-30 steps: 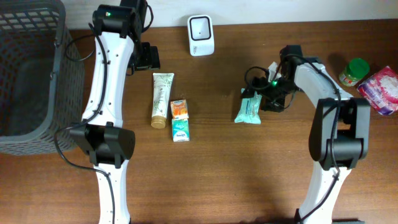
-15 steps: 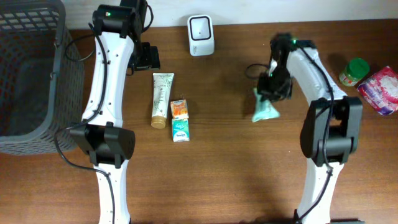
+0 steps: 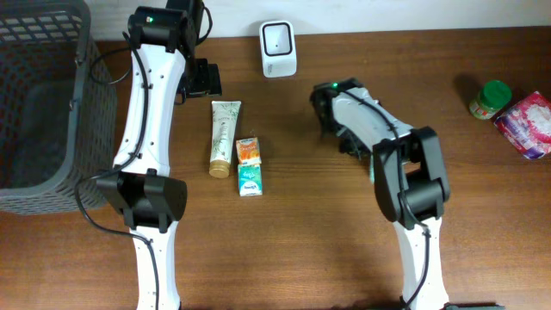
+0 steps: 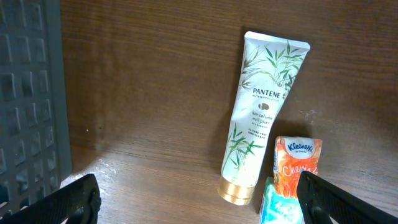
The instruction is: Scan the item barcode
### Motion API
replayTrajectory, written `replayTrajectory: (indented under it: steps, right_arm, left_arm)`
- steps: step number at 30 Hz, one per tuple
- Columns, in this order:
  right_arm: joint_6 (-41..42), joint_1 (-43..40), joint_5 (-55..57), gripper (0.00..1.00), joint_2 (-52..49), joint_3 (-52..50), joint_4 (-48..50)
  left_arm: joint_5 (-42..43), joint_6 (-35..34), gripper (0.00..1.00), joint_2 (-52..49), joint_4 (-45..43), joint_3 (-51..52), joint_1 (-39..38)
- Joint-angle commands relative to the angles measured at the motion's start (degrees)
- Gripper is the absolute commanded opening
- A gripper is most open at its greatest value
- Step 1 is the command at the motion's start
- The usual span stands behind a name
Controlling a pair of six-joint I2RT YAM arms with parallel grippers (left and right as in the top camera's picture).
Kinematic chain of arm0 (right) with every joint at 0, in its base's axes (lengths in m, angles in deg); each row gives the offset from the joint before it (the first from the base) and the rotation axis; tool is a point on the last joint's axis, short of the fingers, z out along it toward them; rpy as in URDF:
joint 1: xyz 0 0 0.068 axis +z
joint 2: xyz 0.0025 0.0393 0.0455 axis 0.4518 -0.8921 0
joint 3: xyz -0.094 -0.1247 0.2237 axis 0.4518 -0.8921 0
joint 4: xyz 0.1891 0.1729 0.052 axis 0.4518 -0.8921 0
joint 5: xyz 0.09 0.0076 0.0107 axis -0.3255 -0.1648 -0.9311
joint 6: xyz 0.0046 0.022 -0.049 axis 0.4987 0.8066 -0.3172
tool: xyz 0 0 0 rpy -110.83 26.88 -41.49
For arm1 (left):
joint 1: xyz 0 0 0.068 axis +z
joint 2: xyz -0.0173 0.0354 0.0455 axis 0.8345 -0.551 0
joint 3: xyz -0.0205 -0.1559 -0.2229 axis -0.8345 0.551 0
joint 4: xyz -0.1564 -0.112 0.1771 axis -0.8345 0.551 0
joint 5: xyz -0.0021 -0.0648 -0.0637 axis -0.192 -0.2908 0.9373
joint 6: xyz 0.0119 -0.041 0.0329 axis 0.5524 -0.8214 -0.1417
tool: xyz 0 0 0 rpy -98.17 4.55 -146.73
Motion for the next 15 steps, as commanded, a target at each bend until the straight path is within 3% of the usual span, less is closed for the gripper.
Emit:
replayTrajectory:
  steps: [1,4,9,10,13,15]
  right_arm:
    - [1.03,4.37,-4.85,0.56,-0.74,1.03,-0.5]
    - [0.59,6.08,-12.61,0.57,-0.66,8.17,-3.96]
    - [-4.15,5.44,-13.66,0.64,-0.66,21.99,-15.15]
    - [-4.42,4.92,-13.75,0.68,-0.66,22.62,-16.7]
    - [-17.31,3.34,-21.59,0.73,-0.72,21.79,-18.1]
    - [-19.12,3.54,-24.81,0.73,-0.72,20.85,-18.03]
  left_arm:
    - [-0.81,0.7,0.99,0.44,0.04,0.07,-0.11]
    - [-0.81,0.7,0.99,0.44,0.04,0.07,-0.11]
    - [-0.79,0.7,0.99,0.44,0.04,0.07,-0.11]
    - [-0.81,0.7,0.99,0.44,0.04,0.07,-0.11]
    - [-0.79,0.7,0.99,0.44,0.04,0.07,-0.13]
    - [-0.81,0.7,0.99,0.44,0.04,0.07,-0.11]
